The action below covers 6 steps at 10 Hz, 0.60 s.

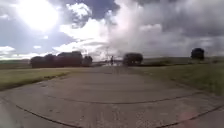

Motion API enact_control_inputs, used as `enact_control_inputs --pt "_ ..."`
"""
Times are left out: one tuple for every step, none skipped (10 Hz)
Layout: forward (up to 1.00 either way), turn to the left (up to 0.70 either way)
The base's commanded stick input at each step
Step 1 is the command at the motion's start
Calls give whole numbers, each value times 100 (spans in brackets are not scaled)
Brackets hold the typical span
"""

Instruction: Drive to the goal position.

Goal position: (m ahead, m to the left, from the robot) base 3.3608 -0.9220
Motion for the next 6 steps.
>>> enact_control_inputs --pt "70 -31" --pt "70 -35" --pt "70 -35" --pt "70 -31" --pt "70 -18" --pt "70 -5"
